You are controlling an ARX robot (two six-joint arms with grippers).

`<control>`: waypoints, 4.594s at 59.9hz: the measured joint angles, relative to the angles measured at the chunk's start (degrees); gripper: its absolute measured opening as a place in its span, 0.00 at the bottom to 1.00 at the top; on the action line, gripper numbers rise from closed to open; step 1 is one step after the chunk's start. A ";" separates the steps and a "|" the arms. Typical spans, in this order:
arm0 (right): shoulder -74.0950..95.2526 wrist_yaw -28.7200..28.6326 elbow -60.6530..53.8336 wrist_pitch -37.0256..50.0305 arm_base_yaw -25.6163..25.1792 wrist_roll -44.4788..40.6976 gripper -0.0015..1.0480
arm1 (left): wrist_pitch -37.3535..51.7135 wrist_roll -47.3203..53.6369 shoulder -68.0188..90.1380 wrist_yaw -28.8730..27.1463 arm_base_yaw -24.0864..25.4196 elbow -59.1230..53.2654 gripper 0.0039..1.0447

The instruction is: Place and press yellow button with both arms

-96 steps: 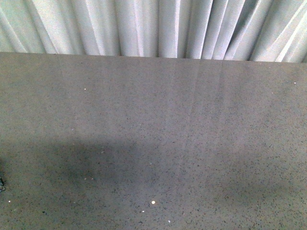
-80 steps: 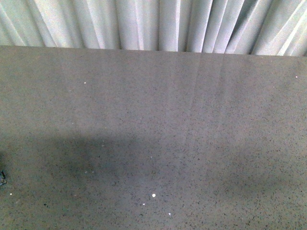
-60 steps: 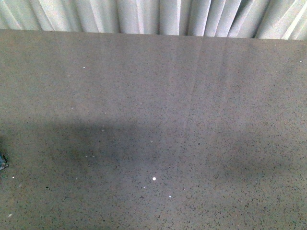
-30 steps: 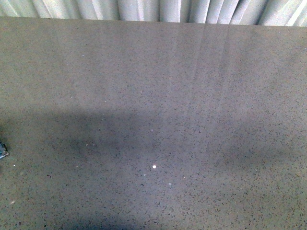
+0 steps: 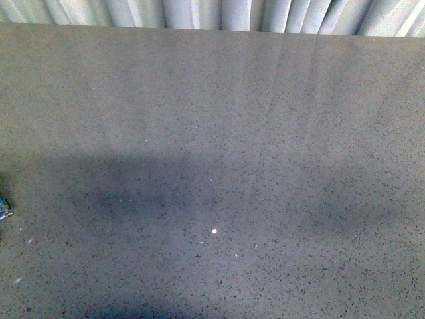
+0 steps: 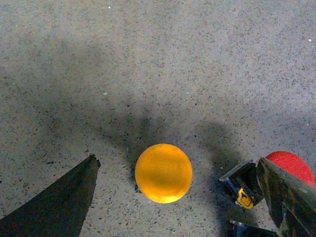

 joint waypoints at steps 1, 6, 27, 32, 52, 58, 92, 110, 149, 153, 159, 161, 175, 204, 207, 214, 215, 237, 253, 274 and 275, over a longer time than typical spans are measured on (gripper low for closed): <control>0.00 -0.02 0.00 0.00 0.00 0.00 0.91 | 0.15 0.35 0.39 0.02 0.00 0.07 0.91; 0.00 0.00 0.00 0.00 0.00 0.02 0.91 | 0.55 1.03 1.79 0.00 -0.02 0.39 0.91; 0.00 0.00 0.00 0.00 0.00 0.00 0.91 | 2.89 1.22 8.13 -1.75 -0.46 2.91 0.91; 0.00 0.00 0.00 0.00 0.00 0.00 0.91 | 3.85 1.22 10.91 -2.27 -0.20 3.52 0.91; 0.00 0.00 0.00 0.00 0.00 0.00 0.91 | 4.26 1.22 11.61 -2.86 0.37 3.52 0.91; 0.00 0.00 0.00 0.00 0.00 0.02 0.91 | 4.26 1.22 11.61 -3.26 0.31 3.52 0.91; 0.00 0.00 0.00 0.00 0.00 0.00 0.91 | 4.85 3.21 11.78 -4.35 -0.52 3.52 0.86; 0.00 0.00 0.00 0.00 0.00 0.00 0.91 | 4.96 3.43 13.03 -4.55 -0.72 3.52 0.84; 0.00 0.00 0.00 0.00 0.00 0.00 0.91 | 4.94 4.09 13.07 -4.55 -1.09 3.72 0.33; 0.00 0.00 0.00 0.00 0.00 0.00 0.91 | 4.07 4.44 11.56 -4.35 -1.09 3.72 0.33; 0.00 0.00 0.00 0.00 0.00 0.00 0.91 | 2.78 4.74 9.40 -4.31 -0.85 3.98 0.33; 0.00 0.00 0.00 0.00 0.00 0.02 0.91 | 2.05 4.79 8.48 -4.26 -0.77 4.33 0.33; 0.00 0.00 0.00 0.00 0.00 0.02 0.91 | -2.60 4.13 3.67 -5.35 -4.04 10.51 0.33; 0.00 0.00 0.00 0.00 0.00 0.02 0.91 | 3.85 -3.10 10.82 -19.98 -42.38 15.30 0.33; 0.00 0.00 0.00 0.00 0.00 0.00 0.91 | 4.61 -3.61 12.15 -20.72 -44.81 15.30 0.33; 0.00 0.00 0.00 0.00 0.00 0.02 0.91 | 7.32 -4.81 17.00 -22.97 -50.75 15.30 0.33; 0.00 0.00 0.00 0.00 0.00 0.00 0.91 | 7.78 -5.03 17.68 -23.32 -51.45 15.30 0.33; 0.00 0.00 0.00 0.00 0.00 0.00 0.91 | 12.17 -6.95 27.91 -28.35 -58.47 17.16 0.33; 0.00 0.00 0.00 0.00 0.00 0.00 0.91 | 12.46 -7.32 29.51 -28.79 -59.32 17.77 0.55; 0.00 0.00 0.00 0.00 0.00 0.00 0.91 | 11.43 -8.33 25.20 -27.65 -58.88 15.02 0.91; 0.00 0.00 0.00 0.00 0.00 0.00 0.91 | 11.15 -8.37 24.28 -27.61 -58.75 14.56 0.91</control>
